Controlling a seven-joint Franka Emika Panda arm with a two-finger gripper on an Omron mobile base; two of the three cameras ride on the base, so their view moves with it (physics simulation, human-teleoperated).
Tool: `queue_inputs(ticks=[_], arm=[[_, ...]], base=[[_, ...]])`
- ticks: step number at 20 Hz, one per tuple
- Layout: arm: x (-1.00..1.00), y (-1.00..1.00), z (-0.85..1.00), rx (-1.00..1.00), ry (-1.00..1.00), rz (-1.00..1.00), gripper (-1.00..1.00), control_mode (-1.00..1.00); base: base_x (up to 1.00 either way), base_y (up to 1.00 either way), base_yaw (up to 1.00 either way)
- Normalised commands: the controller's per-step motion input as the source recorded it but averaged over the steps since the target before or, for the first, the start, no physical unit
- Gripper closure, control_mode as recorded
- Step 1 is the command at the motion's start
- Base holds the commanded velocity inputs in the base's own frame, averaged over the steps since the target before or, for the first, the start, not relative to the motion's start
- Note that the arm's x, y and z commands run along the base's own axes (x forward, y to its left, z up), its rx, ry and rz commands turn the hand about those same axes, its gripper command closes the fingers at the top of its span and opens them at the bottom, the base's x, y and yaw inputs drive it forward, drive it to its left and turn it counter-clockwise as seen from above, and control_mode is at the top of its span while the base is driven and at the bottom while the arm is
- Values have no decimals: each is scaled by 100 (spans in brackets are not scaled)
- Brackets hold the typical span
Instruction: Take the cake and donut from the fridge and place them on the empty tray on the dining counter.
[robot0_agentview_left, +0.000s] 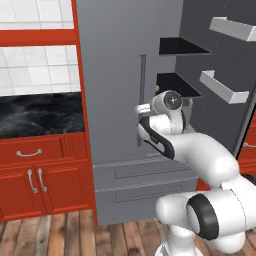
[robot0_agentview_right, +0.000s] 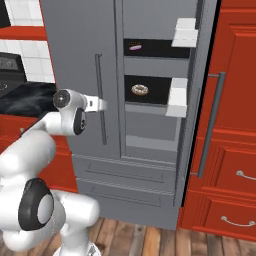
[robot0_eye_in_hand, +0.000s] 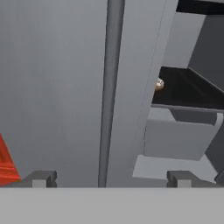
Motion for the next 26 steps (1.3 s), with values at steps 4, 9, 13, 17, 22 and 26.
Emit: queue_inputs(ticks=[4, 9, 13, 17, 22, 26], arm=[[61, 2, 12, 0, 0, -12, -100, -100], [75, 0, 10, 0, 1, -6, -100, -100], [84, 0, 1, 0, 5, 0, -100, -100], [92, -1, 0, 0, 6, 0, -100, -100], [97, -9, 0, 0, 2, 0, -100, -100], [99, -14, 0, 0, 0, 0, -100, -100]], base=[[0, 0, 0], [0, 0, 0], [0, 0, 0], [0, 0, 0], [0, 0, 0], [0, 0, 0]])
